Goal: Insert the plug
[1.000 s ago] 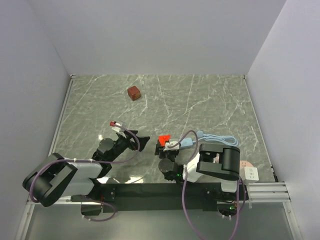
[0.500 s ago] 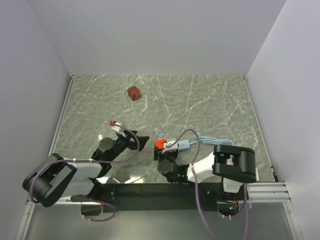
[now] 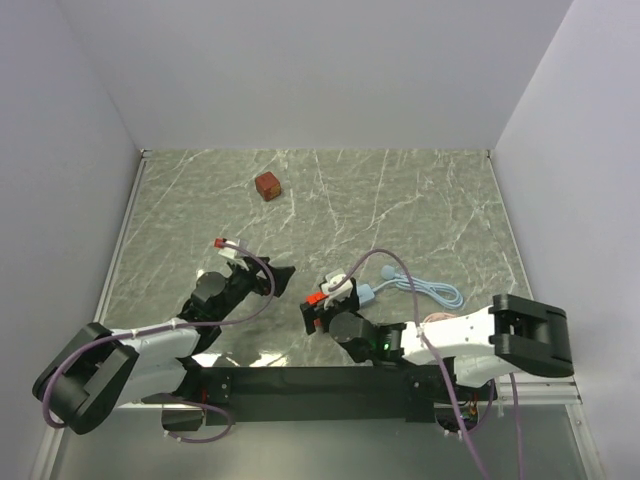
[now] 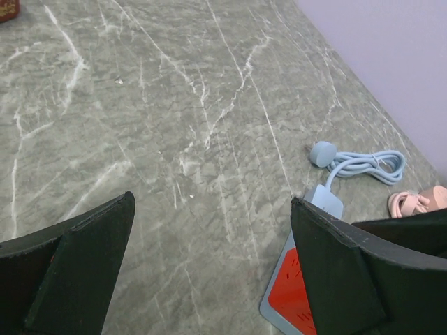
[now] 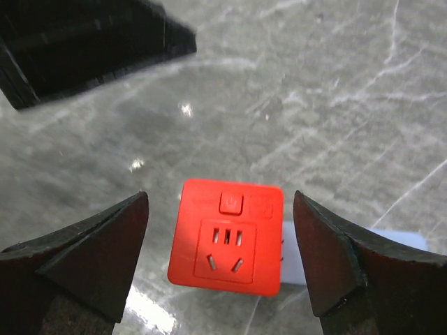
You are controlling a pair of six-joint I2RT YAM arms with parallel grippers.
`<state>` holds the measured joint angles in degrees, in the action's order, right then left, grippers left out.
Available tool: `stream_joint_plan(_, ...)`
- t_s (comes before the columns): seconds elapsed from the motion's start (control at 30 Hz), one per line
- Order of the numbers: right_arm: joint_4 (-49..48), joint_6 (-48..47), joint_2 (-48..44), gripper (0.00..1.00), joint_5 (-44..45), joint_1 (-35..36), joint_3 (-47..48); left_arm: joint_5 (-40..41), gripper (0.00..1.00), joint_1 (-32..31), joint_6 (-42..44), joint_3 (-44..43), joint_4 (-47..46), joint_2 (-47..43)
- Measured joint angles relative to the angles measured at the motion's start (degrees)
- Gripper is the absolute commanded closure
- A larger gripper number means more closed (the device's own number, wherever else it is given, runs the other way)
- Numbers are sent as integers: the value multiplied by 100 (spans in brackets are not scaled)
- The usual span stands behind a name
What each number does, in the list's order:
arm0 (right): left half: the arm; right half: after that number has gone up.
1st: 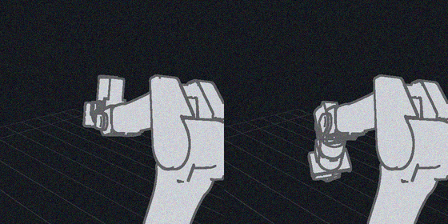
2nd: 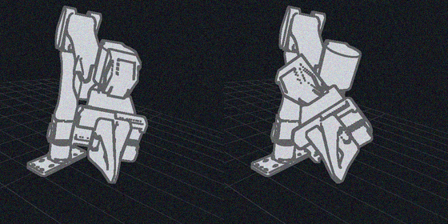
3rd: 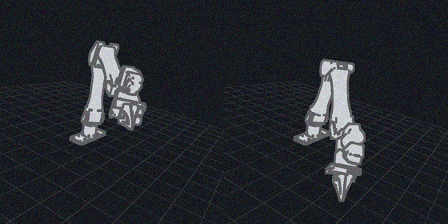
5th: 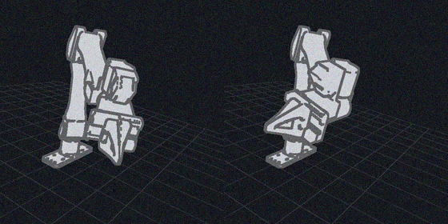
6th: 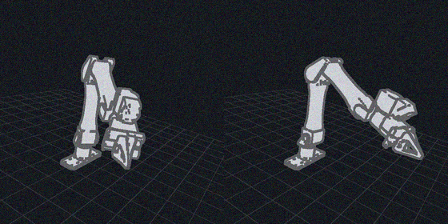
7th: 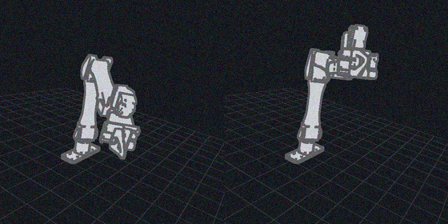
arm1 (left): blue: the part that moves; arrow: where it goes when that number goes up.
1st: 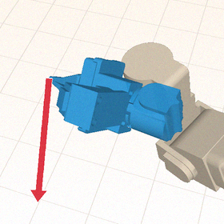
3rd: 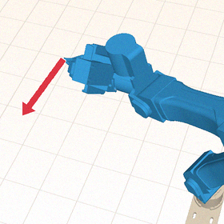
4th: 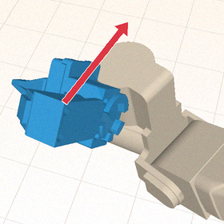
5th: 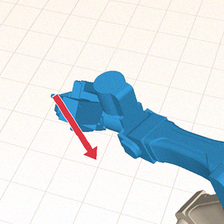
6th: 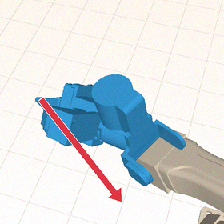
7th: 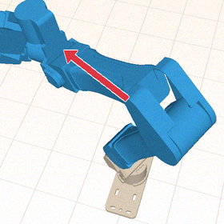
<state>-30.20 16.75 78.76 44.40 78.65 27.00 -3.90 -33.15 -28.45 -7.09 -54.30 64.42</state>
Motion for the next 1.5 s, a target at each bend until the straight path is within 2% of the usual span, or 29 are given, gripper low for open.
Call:
stream_joint_plan(0.47, -289, -424, -931, 6, -1145, -1047, -343, 140, 1, 269, -122, -186, 540, -22)
stream_joint_plan(0.7, -553, -409, -2041, 5, -1808, -2050, -682, 743, 1, 767, -162, -944, 1360, 0)
stream_joint_plan(0.97, -612, -264, -3027, 4, -2876, -3292, -1117, 1126, 1, 955, -164, -1998, 1871, 850)
stream_joint_plan(1.2, 2, -46, -3812, 3, -3316, -4310, -981, 1115, 1, 988, -70, -2529, 2441, 918)
stream_joint_plan(1.5, 892, 13, -4315, 3, -3351, -4854, -529, 1126, 1, 988, 96, -2765, 3292, 247)
